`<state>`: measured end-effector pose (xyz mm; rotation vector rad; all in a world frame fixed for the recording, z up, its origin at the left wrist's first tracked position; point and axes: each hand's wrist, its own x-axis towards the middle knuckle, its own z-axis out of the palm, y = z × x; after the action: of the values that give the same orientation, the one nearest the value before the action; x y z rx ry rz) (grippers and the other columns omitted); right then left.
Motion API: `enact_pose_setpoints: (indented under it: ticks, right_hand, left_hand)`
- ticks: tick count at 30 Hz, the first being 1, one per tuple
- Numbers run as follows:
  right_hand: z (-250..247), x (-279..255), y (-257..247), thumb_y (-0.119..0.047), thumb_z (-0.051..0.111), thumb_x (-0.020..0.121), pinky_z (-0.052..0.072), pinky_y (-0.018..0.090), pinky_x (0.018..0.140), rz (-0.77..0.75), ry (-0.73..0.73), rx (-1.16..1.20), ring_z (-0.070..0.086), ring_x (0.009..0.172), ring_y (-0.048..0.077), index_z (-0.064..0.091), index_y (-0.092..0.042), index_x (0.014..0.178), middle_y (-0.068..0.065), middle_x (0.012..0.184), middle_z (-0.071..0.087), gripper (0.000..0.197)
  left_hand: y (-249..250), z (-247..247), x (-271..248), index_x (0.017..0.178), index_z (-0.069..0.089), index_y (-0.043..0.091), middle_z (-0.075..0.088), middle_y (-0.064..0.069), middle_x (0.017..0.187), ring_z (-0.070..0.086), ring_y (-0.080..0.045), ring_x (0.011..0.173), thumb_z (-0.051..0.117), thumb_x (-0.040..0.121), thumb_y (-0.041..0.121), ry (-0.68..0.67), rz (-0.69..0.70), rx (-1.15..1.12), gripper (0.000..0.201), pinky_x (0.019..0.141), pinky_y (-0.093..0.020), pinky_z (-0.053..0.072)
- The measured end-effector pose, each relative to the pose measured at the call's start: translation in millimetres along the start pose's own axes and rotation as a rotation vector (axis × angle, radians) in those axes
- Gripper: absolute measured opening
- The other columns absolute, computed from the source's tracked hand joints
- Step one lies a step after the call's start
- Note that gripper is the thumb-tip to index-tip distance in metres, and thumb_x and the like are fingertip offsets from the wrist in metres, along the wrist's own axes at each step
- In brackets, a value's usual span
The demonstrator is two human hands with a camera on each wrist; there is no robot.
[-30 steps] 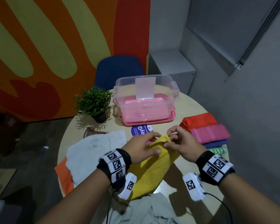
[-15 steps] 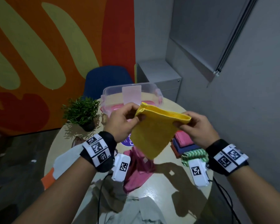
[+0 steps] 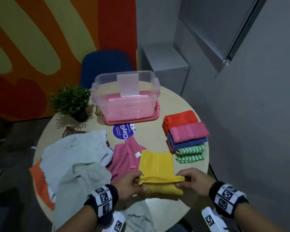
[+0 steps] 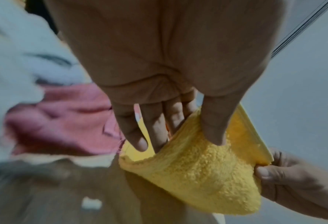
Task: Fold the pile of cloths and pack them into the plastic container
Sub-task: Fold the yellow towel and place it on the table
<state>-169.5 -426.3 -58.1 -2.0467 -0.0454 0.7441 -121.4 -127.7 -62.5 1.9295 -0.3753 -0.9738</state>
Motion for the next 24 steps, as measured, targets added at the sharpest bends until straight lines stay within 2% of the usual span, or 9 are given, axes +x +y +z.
enact_pose_setpoints:
  ticks: [4,7,9,11,13,15,19,22,24]
  right_hand:
    - [11.9,0.2,30.3,-0.034,0.067,0.092,0.043,0.023,0.068,0.059,-0.025,0.061,0.056,0.068,0.005,0.067,-0.027,0.085,-0.011,0.068,0.058,0.01]
    - [10.1,14.6,52.5,-0.053,0.064,0.085,0.046,0.028,0.069,0.103,0.087,0.057,0.059,0.071,0.007,0.063,-0.036,0.098,-0.009,0.073,0.061,0.022]
    - [8.4,29.0,64.9,-0.064,0.061,0.078,0.052,0.037,0.075,0.14,0.146,0.047,0.064,0.078,0.016,0.059,-0.042,0.104,-0.002,0.082,0.066,0.034]
    - [6.2,43.2,63.1,-0.056,0.065,0.083,0.054,0.043,0.082,0.174,0.192,0.093,0.066,0.084,0.021,0.055,-0.042,0.116,0.007,0.088,0.066,0.037]
    - [2.7,53.5,51.6,-0.034,0.07,0.09,0.051,0.034,0.079,0.19,0.223,0.166,0.06,0.078,0.017,0.047,-0.032,0.128,0.003,0.084,0.057,0.045]
    - [2.1,61.8,44.5,-0.016,0.073,0.088,0.047,0.024,0.073,0.191,0.213,0.199,0.054,0.073,0.014,0.036,-0.031,0.134,0.0,0.089,0.049,0.061]
    - [8.4,66.3,45.2,0.009,0.063,0.079,0.044,0.025,0.062,0.177,0.185,0.079,0.048,0.071,0.013,0.04,-0.033,0.116,-0.002,0.093,0.045,0.061]
    - [14.4,65.9,50.9,0.002,0.064,0.081,0.044,0.032,0.065,0.169,0.232,-0.114,0.047,0.067,0.013,0.054,-0.03,0.089,-0.001,0.084,0.048,0.034]
    - [15.6,64.7,51.2,-0.002,0.067,0.083,0.046,0.029,0.071,0.151,0.233,-0.167,0.05,0.073,0.011,0.055,-0.032,0.088,-0.004,0.093,0.047,0.032]
  left_hand:
    - [-16.5,26.1,3.5,0.112,0.061,0.014,0.072,0.005,0.098,0.068,-0.006,0.096,0.07,0.09,0.017,-0.013,-0.066,-0.17,0.024,0.082,-0.024,0.053]
    - [-27.7,29.8,19.4,0.115,0.06,0.014,0.071,-0.008,0.108,0.066,-0.024,0.106,0.075,0.081,0.044,0.058,-0.092,-0.143,0.048,0.094,-0.043,0.053]
    - [-29.1,30.3,34.3,0.115,0.06,0.013,0.07,-0.013,0.107,0.067,-0.028,0.1,0.075,0.077,0.055,0.138,-0.127,-0.142,0.058,0.093,-0.043,0.054]
    - [-20.7,27.8,47.1,0.116,0.057,0.01,0.065,-0.008,0.095,0.063,-0.019,0.08,0.07,0.089,0.034,0.236,-0.146,-0.191,0.038,0.071,-0.017,0.054]
    - [-14.9,23.5,59.6,0.114,0.054,0.009,0.052,-0.006,0.077,0.053,-0.012,0.063,0.064,0.094,0.016,0.266,-0.183,-0.191,0.023,0.053,-0.014,0.045]
    - [-15.4,20.3,69.9,0.118,0.053,0.008,0.044,-0.002,0.072,0.049,-0.011,0.063,0.064,0.092,0.004,0.261,-0.187,-0.254,0.029,0.057,-0.016,0.044]
    - [-21.8,20.3,78.6,0.129,0.045,0.018,0.054,-0.006,0.089,0.058,-0.018,0.078,0.065,0.085,-0.007,0.292,-0.228,-0.269,0.054,0.067,-0.028,0.05]
    - [-31.3,24.7,81.1,0.137,0.036,0.024,0.058,0.003,0.1,0.058,-0.009,0.085,0.066,0.086,0.0,0.333,-0.215,-0.079,0.065,0.065,-0.023,0.046]
    - [-32.7,28.7,82.4,0.139,0.032,0.026,0.057,0.006,0.106,0.058,-0.007,0.088,0.067,0.085,0.003,0.354,-0.231,-0.035,0.068,0.068,-0.023,0.046]
